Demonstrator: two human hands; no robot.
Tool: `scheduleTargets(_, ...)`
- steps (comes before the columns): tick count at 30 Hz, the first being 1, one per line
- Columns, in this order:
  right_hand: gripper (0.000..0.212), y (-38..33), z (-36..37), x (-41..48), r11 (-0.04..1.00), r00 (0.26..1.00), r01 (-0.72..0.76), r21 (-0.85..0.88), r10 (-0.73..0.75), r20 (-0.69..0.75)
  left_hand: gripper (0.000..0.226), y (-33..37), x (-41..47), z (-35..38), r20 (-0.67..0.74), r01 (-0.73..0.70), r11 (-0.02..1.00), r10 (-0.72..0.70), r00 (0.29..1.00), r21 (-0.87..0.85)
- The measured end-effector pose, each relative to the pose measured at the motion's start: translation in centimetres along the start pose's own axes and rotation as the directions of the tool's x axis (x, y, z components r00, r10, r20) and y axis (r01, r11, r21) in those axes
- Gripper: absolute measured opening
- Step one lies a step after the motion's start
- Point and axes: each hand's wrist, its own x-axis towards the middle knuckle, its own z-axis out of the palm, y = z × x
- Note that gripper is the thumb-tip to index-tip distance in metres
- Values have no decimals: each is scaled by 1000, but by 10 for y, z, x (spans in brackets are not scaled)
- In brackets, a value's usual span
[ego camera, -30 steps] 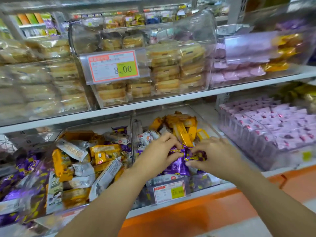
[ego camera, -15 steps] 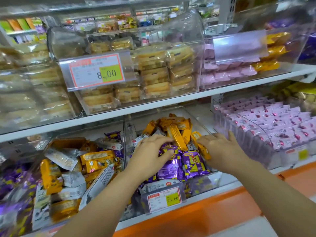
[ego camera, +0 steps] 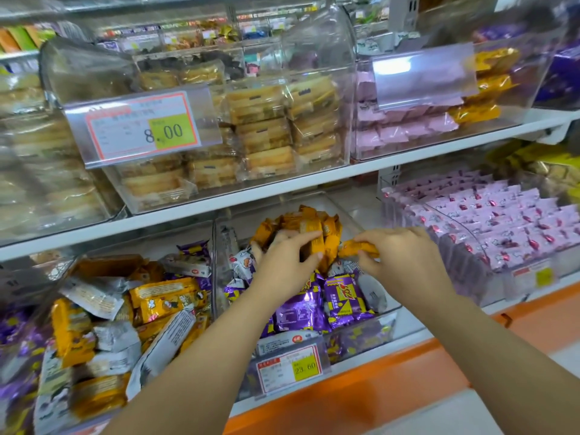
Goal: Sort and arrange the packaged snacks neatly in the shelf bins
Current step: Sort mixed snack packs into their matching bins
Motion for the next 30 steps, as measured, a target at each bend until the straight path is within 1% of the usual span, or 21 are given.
scheduleTargets(1,22,-3,-1,0,1000,999,-16,6,17,-44,37,1,-4,-2,-44,-29,999,27,999,-42)
scheduleTargets(3,17,-10,-7,1,996,989,-67,53,73,-127,36,2,-14,-6,-134,-86,981,62,989,-174)
scheduleTargets(5,9,-24,-14,0,992,976,-80,97,98,-197,35,1,-25,-16,-211,-120,944,55,976,-307)
scheduleTargets(6,15,-32,-16,-1,990,969,-77,117,102,-224,34,0,-32,-21,-237,-133,932,53,970,-336)
scheduleTargets(7,22,-40,-17,-2,984,964,-78,158,115,-241,33,0,-37,-26,-256,-141,930,53,965,-338)
scheduleTargets(9,26,-61,-15,-3,956,956,-50,290,130,-263,31,-5,-47,-38,-281,-143,942,55,958,-302)
scheduleTargets(12,24,-91,-6,-5,864,966,101,494,33,-256,37,-21,-66,-58,-285,-121,964,51,957,-237)
scheduleTargets(13,24,-101,-2,-6,831,969,143,538,-6,-248,40,-29,-74,-64,-292,-118,970,53,955,-211)
scheduleTargets(15,24,-123,6,-7,783,971,195,590,-71,-227,43,-48,-91,-78,-317,-87,986,37,948,-145)
scheduleTargets(18,24,-152,20,-7,742,972,229,630,-145,-182,42,-79,-115,-98,-347,43,998,-55,936,-42)
scheduleTargets(20,21,-167,28,-7,758,973,232,610,-192,-131,41,-99,-124,-108,-330,154,986,-125,936,61)
scheduleTargets(22,22,-178,34,-6,817,969,235,527,-241,-58,43,-113,-128,-115,-267,197,974,-160,950,116)
scheduleTargets(24,32,-184,36,-4,859,959,233,456,-280,38,49,-120,-127,-118,-154,163,979,-143,978,123)
scheduleTargets(26,39,-187,37,-1,869,959,218,443,-276,68,51,-124,-124,-120,-39,112,987,-108,993,112)
scheduleTargets(28,35,-187,37,2,873,969,191,449,-240,56,44,-126,-119,-125,-21,86,993,-85,996,80)
scheduleTargets(30,21,-185,38,6,878,976,162,451,-210,58,37,-130,-112,-131,-63,97,995,-96,993,16)
